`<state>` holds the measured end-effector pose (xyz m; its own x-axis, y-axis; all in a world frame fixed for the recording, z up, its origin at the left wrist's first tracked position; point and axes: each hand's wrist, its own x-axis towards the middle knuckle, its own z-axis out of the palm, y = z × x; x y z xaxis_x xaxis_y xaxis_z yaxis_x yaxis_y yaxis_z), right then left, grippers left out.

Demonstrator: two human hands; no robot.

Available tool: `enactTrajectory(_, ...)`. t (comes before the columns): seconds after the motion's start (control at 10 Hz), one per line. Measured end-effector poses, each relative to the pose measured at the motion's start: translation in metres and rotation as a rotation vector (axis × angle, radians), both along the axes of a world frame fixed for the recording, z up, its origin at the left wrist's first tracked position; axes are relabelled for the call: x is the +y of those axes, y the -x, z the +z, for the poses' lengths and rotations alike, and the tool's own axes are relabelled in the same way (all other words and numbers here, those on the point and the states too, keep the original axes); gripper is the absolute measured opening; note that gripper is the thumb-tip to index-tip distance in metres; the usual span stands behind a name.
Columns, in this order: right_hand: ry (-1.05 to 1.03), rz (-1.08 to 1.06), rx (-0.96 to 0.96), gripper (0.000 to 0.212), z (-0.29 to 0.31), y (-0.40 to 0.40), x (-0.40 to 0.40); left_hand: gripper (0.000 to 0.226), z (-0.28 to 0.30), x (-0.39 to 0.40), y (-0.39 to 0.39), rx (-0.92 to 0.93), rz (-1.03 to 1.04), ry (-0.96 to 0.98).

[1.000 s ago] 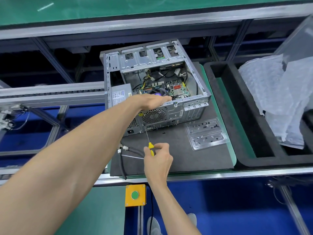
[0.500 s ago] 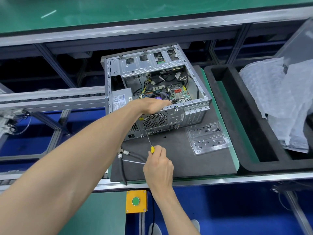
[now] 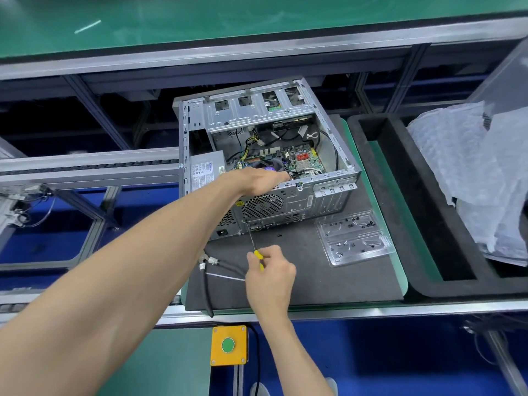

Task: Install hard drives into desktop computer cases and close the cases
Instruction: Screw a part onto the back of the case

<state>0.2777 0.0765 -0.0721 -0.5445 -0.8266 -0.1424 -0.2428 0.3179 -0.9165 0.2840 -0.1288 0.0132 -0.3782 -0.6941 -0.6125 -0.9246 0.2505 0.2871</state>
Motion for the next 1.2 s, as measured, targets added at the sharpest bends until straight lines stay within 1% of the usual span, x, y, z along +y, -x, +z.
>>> enactTrajectory(0.1,-0.104,-0.272,-1.122,0.014,0.013,0.007,-0.005,0.056,-0.001,0.000,0.000,0.008,0.035,-0.006)
enactTrajectory(0.2,-0.083,-0.049,-0.422,0.014,0.007,0.008,0.000,0.059,0.000,0.002,0.000,-0.002,0.044,-0.008)
enactTrajectory(0.3,0.108,0.194,0.755,0.017,-0.009,0.007,0.008,0.072,0.001,0.002,0.000,-0.012,0.046,0.010)
enactTrajectory(0.4,0.022,0.135,0.378,0.015,-0.005,0.000,0.002,0.073,0.000,0.001,0.002,-0.017,0.059,0.017)
enactTrajectory(0.5,-0.146,-0.201,-1.060,0.017,0.013,0.007,-0.005,0.093,0.000,0.001,0.002,-0.032,0.073,0.033)
enactTrajectory(0.6,-0.150,-0.201,-0.970,0.019,0.018,0.003,-0.006,0.089,0.001,0.003,0.003,-0.026,0.060,0.038)
enactTrajectory(0.7,-0.062,0.083,0.320,0.015,0.014,-0.005,0.002,0.085,0.002,0.004,0.002,-0.021,0.053,0.036)
enactTrajectory(0.8,0.001,0.192,0.829,0.015,0.006,-0.006,0.005,0.082,0.004,0.004,0.002,-0.026,0.038,0.042)
enactTrajectory(0.9,-0.095,0.061,0.069,0.016,0.009,0.001,-0.002,0.084,0.004,0.004,0.003,-0.041,0.042,0.042)
enactTrajectory(1.0,-0.195,-0.213,-1.181,0.018,0.016,0.008,-0.008,0.084,0.004,0.004,0.002,-0.041,0.052,0.041)
enactTrajectory(1.1,-0.182,-0.183,-1.059,0.018,0.017,0.012,-0.006,0.079,0.004,0.005,0.002,-0.038,0.040,0.045)
enactTrajectory(1.2,-0.009,0.090,0.321,0.017,0.006,0.009,0.003,0.077,0.005,0.005,0.003,-0.030,0.046,0.045)
